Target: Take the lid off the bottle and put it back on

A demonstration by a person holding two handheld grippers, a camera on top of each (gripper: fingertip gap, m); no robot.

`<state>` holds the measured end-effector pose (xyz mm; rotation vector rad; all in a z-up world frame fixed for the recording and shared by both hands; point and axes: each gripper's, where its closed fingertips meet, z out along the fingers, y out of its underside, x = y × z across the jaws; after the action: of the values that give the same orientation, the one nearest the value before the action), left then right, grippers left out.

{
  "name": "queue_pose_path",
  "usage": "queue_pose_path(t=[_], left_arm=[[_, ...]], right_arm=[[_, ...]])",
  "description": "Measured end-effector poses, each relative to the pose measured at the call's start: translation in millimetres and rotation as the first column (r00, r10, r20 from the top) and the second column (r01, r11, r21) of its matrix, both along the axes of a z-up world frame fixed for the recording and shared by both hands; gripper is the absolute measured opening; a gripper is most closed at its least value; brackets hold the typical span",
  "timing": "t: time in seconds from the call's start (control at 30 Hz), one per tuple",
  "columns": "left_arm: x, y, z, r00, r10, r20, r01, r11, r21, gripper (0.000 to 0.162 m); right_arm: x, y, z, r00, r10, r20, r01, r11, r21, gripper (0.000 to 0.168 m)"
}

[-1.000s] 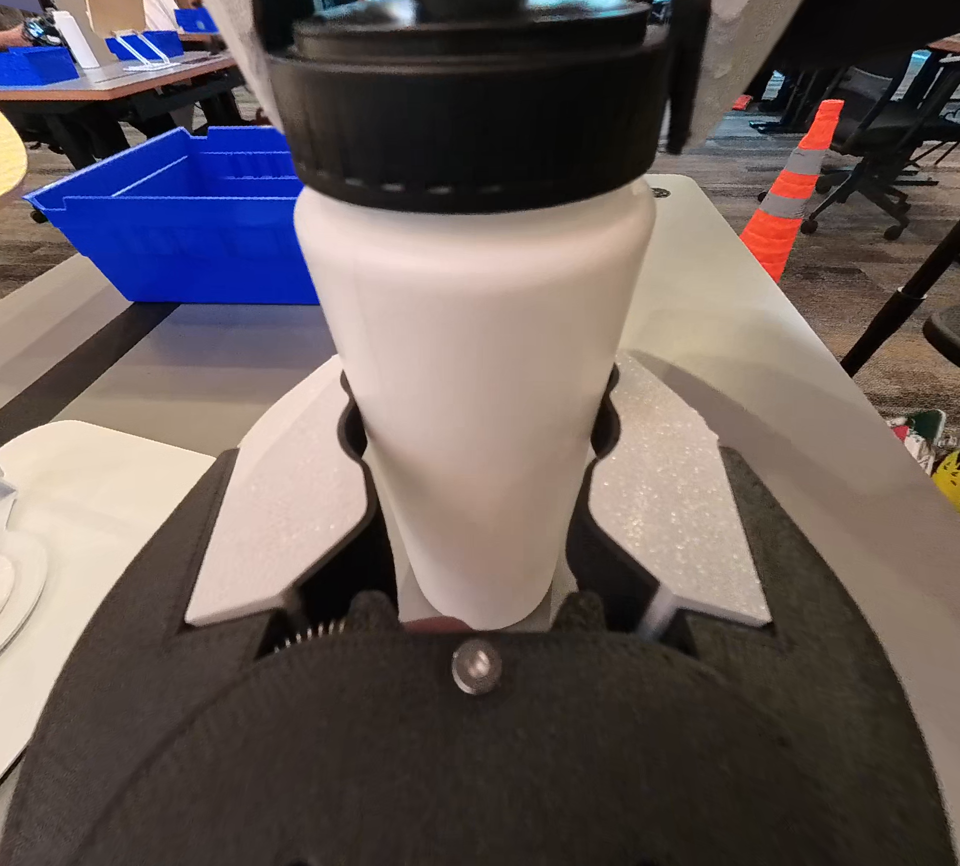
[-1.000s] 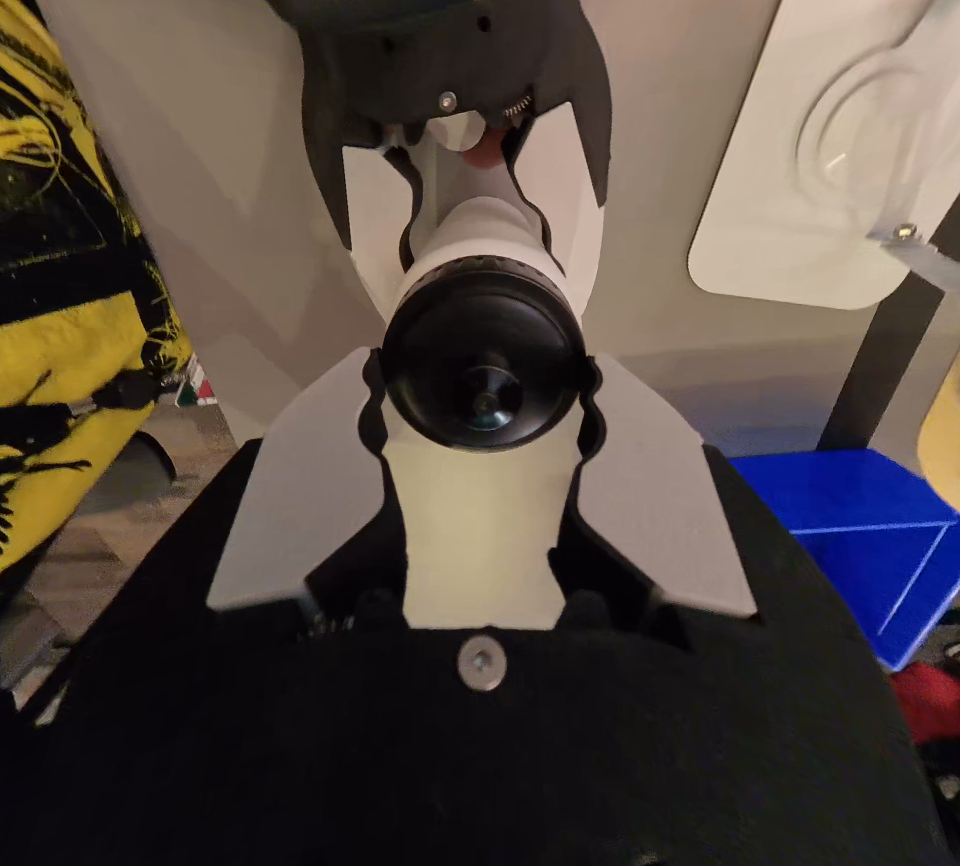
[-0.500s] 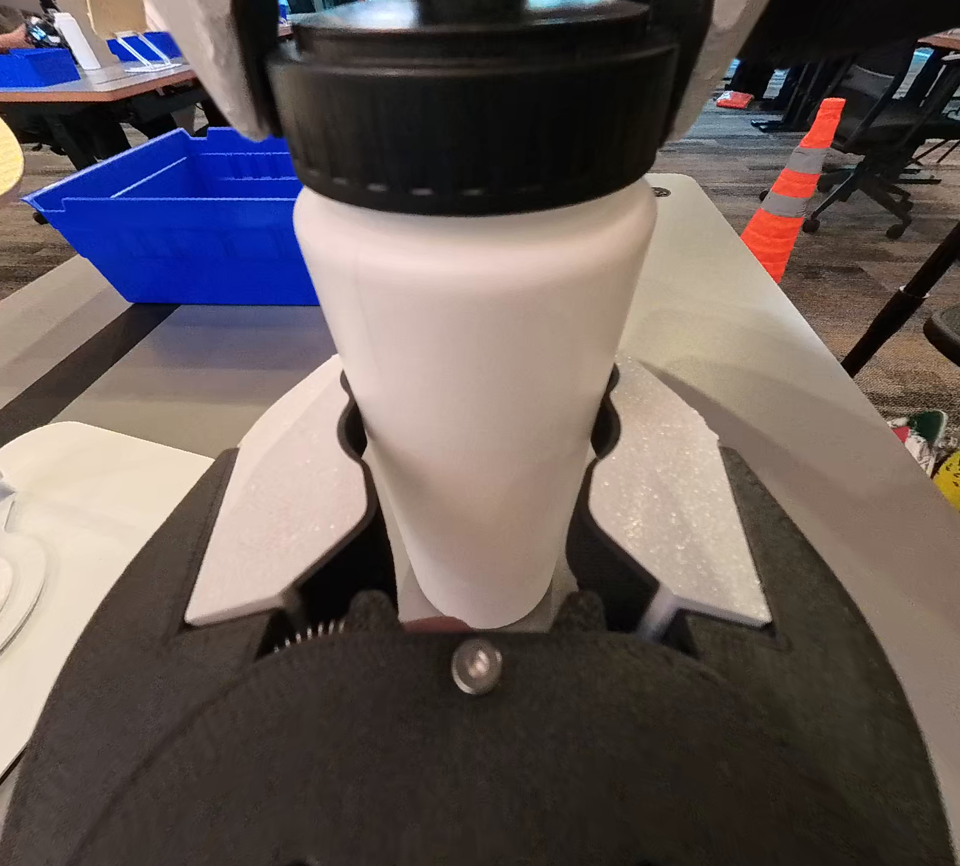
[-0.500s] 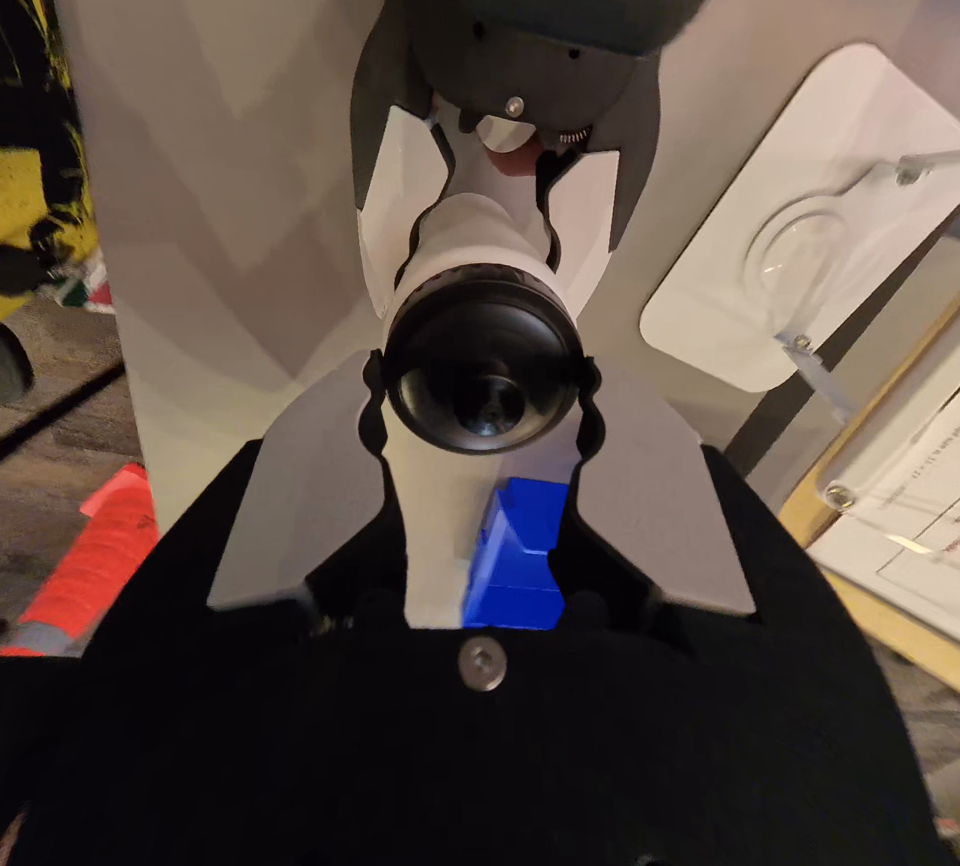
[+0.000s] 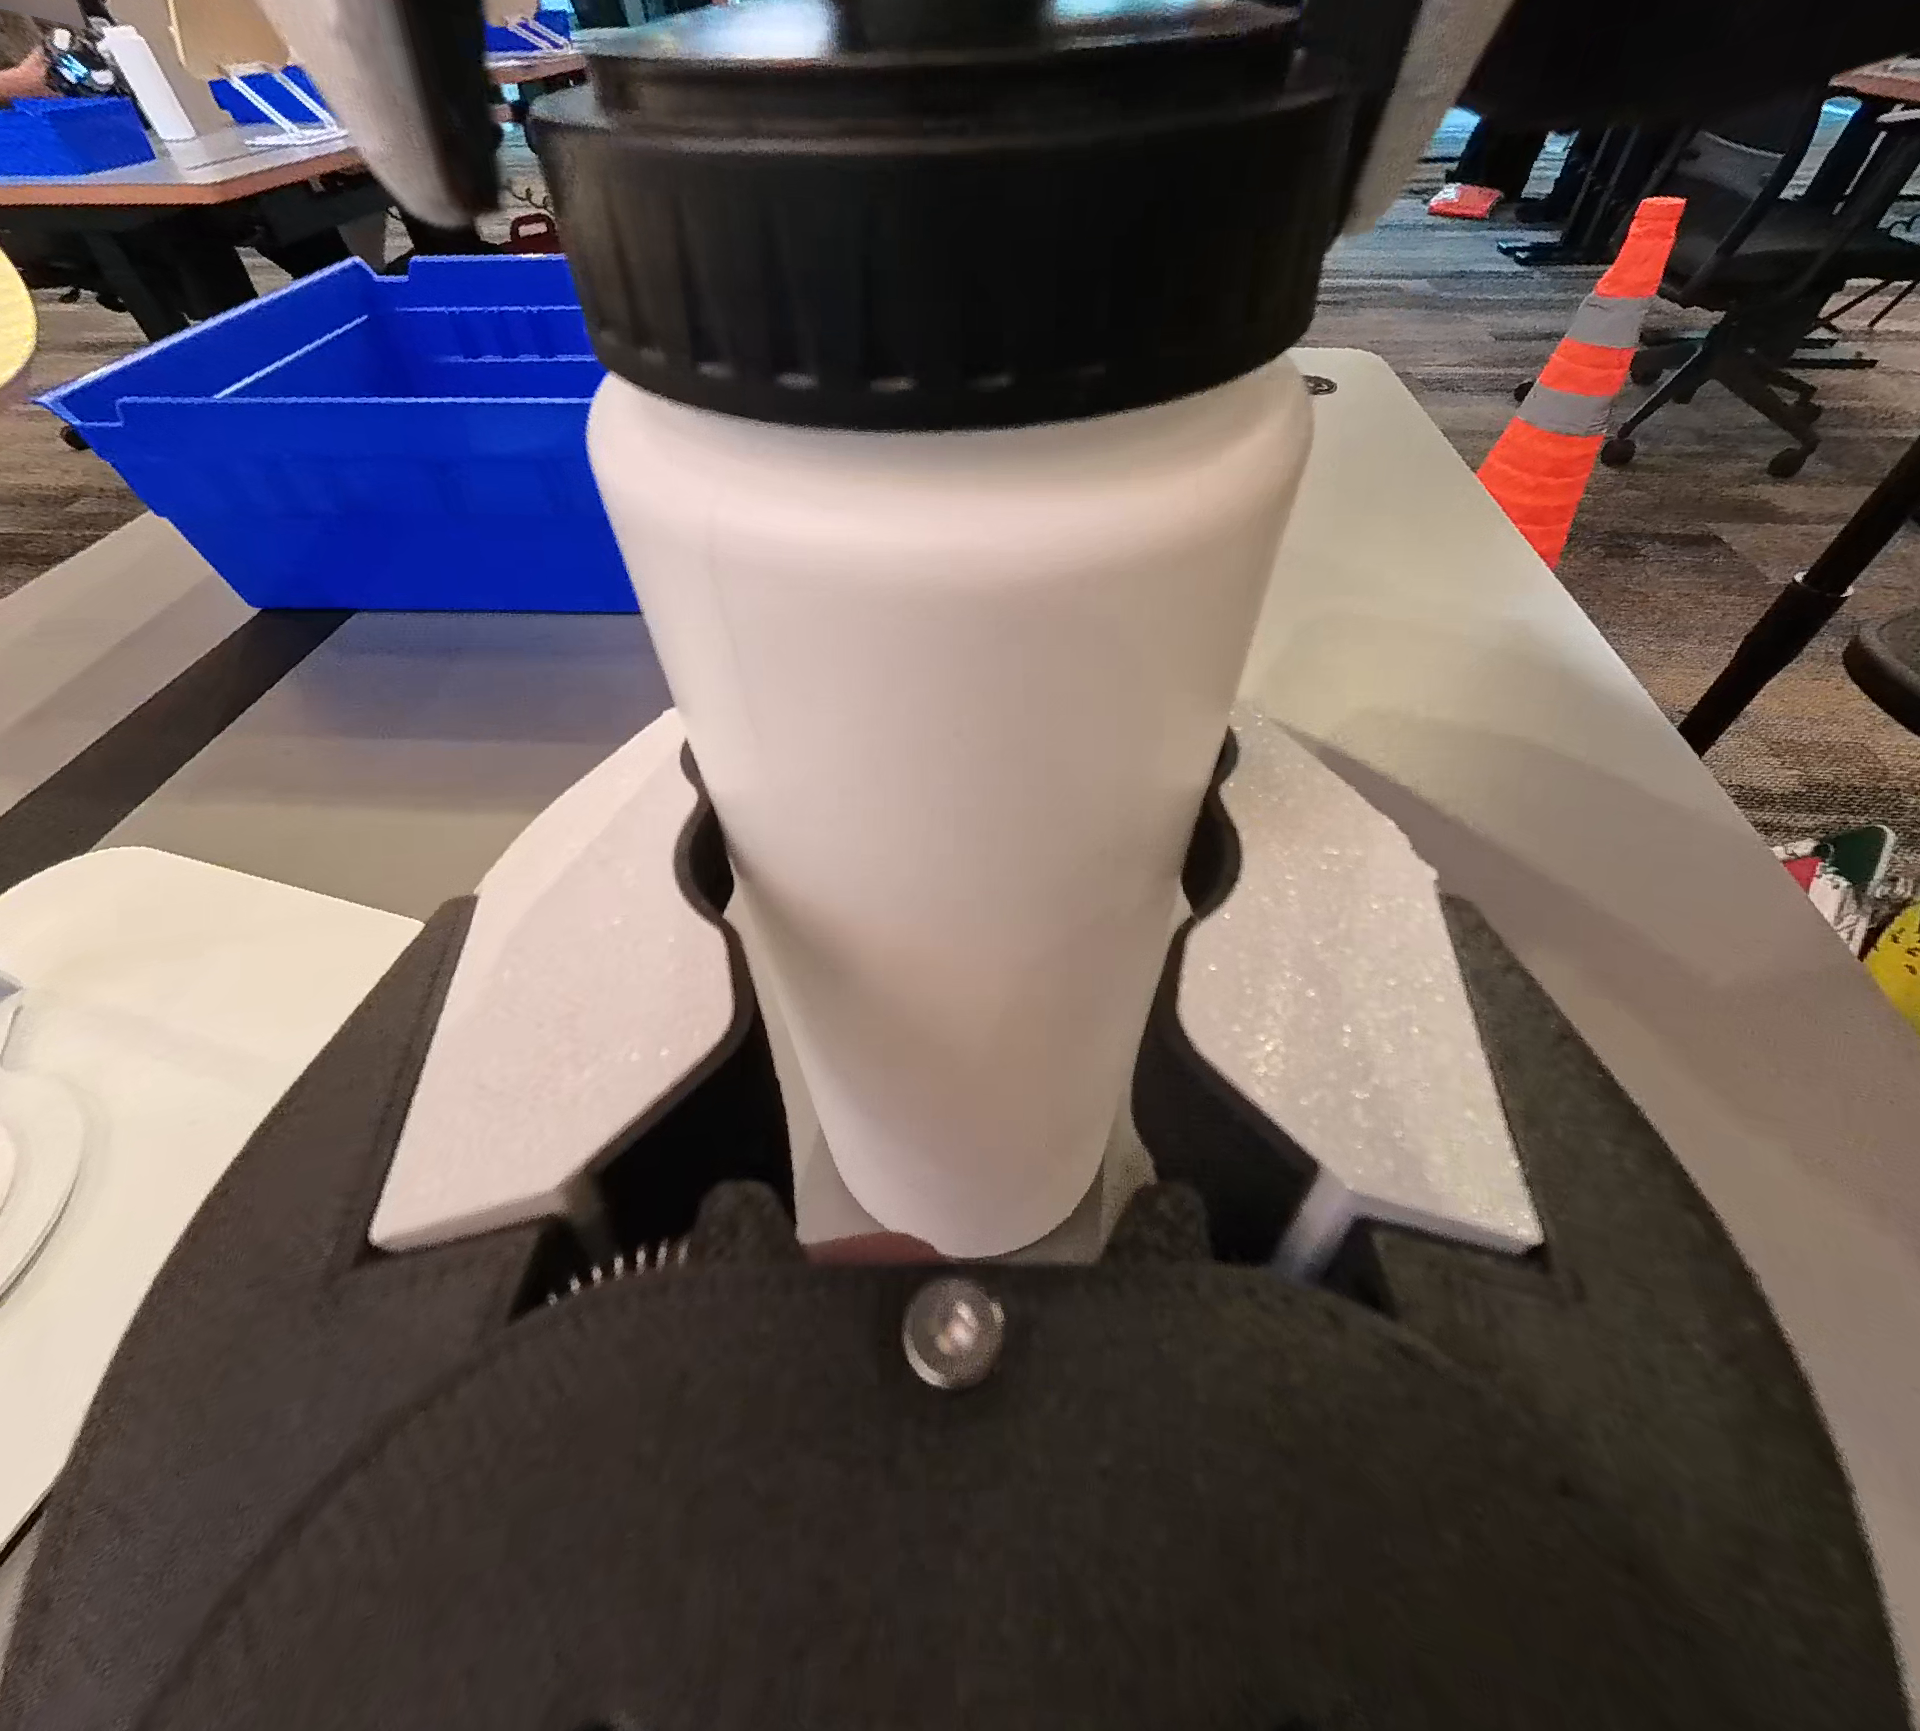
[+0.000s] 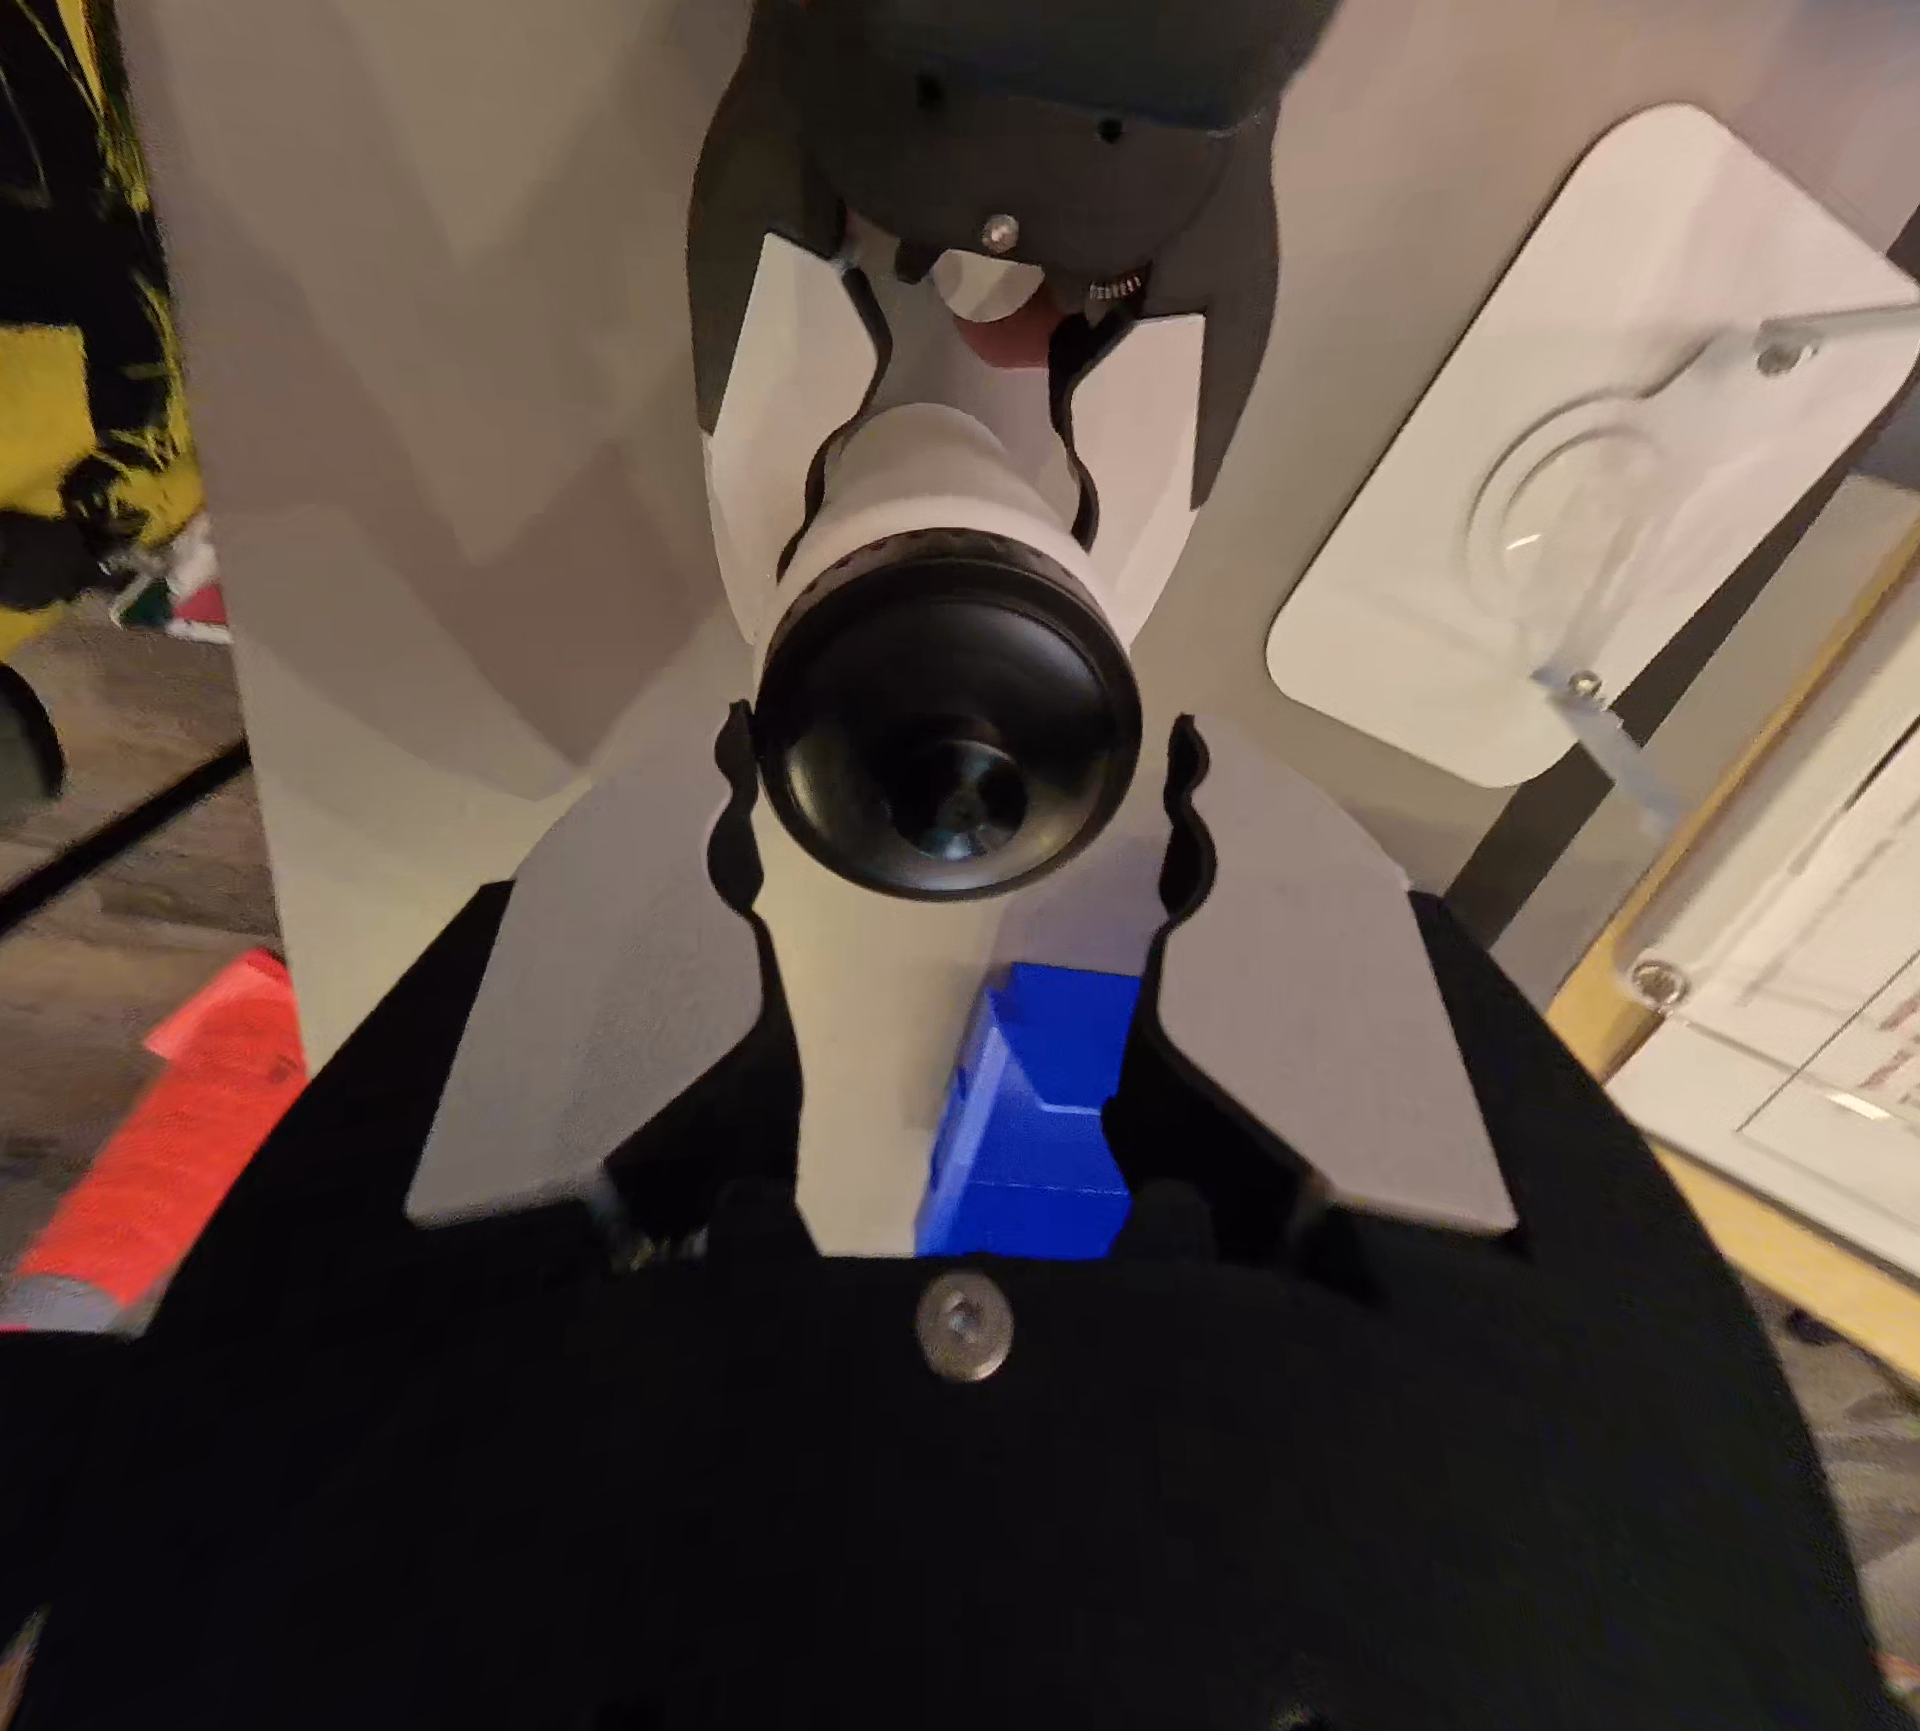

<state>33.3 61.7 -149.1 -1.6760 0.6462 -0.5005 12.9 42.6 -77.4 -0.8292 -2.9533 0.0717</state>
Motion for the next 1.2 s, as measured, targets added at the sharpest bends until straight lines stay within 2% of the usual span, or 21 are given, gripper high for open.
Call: queue_pose_path(t=[0.07,0.13,0.3,0.4,0.57,0.67,0.73,0.83,0.97,1.03,1.13,1.2], left_arm=[[0.0,-0.1,0.0,1.000,-0.001,-0.001,0.001,1.000,0.001,0.087],[-0.1,-0.1,-0.1,1.000,-0.001,-0.001,0.001,1.000,0.000,0.087],[-0.5,1.1,0.1,1.000,-0.002,0.007,0.002,1.000,-0.005,0.087],[0.1,0.7,0.0,1.000,-0.001,0.003,0.001,1.000,-0.003,0.087],[0.7,-0.2,-0.1,1.000,0.000,-0.002,0.000,1.000,0.001,0.087],[0.5,0.1,0.0,1.000,-0.001,-0.001,0.001,1.000,0.000,0.087],[0.6,0.1,-0.1,1.000,-0.001,0.000,0.001,1.000,0.000,0.087],[0.3,0.1,-0.1,1.000,0.000,-0.001,0.000,1.000,0.000,0.087],[-1.7,1.6,0.4,1.000,0.004,0.014,-0.004,1.000,-0.009,0.087],[-1.0,1.6,0.2,1.000,0.003,0.010,-0.003,1.000,-0.008,0.087],[0.8,1.1,-0.2,1.000,0.006,-0.003,-0.006,1.000,-0.002,0.087],[1.1,0.5,-0.1,1.000,0.005,-0.003,-0.005,1.000,0.001,0.087]], right_arm=[[1.4,-1.6,-2.7,0.998,0.057,0.004,-0.057,0.998,0.004,0.072],[1.4,-1.5,-3.3,0.999,0.049,0.005,-0.049,0.999,0.000,0.072],[1.1,0.4,-3.9,0.978,-0.207,0.032,0.207,0.978,-0.029,0.072],[2.2,0.1,-4.3,0.957,-0.290,0.025,0.290,0.957,-0.027,0.073],[0.1,-1.4,1.0,0.983,-0.184,0.011,0.184,0.982,-0.043,0.078],[1.0,-2.1,0.5,0.999,-0.053,-0.006,0.053,0.998,-0.017,0.074],[2.0,-0.2,-4.4,1.000,-0.025,0.011,0.025,1.000,0.016,0.072],[1.9,-0.6,-5.7,0.998,-0.056,0.015,0.056,0.998,0.008,0.073],[-1.1,0.9,-5.5,0.963,-0.268,0.028,0.269,0.962,-0.045,0.073],[-0.6,1.2,-5.7,0.946,-0.323,0.025,0.324,0.945,-0.044,0.073],[2.6,0.3,-5.8,0.956,-0.293,0.016,0.293,0.956,-0.028,0.074],[3.0,-0.2,-5.5,0.980,-0.199,0.013,0.199,0.979,-0.032,0.080]])
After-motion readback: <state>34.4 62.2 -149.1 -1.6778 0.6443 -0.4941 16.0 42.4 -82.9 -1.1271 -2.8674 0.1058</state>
